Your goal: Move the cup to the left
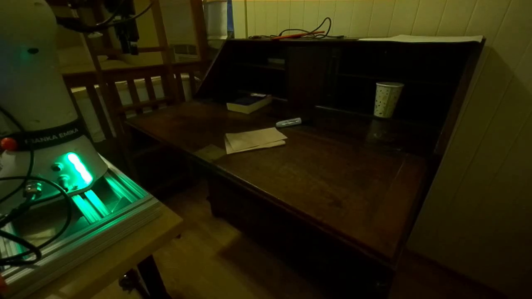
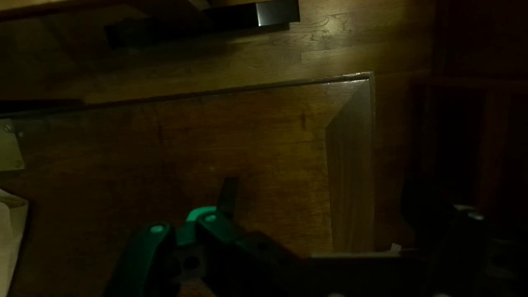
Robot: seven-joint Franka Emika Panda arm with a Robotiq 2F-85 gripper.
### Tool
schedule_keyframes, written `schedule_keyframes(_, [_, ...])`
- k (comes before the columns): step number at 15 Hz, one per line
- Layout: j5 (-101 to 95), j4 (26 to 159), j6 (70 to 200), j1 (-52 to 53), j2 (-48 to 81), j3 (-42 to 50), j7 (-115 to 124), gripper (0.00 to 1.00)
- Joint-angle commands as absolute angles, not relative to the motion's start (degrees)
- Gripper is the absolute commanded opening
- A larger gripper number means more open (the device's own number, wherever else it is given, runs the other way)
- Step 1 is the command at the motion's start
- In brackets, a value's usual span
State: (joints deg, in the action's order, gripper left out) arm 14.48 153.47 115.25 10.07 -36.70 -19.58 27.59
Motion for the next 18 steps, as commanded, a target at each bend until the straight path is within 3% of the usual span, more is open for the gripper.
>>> schedule_keyframes(1, [13.64,154.50,116.27,6.78,-35.68,-17.45,30.34,1.00])
schedule_keyframes(10, [12.30,150.81,127.26,-8.42,-25.02,-4.52,30.94,1.00])
schedule_keyframes(18, [10.98,140.51,136.27,-14.61,-14.15,1.81,36.72,1.00])
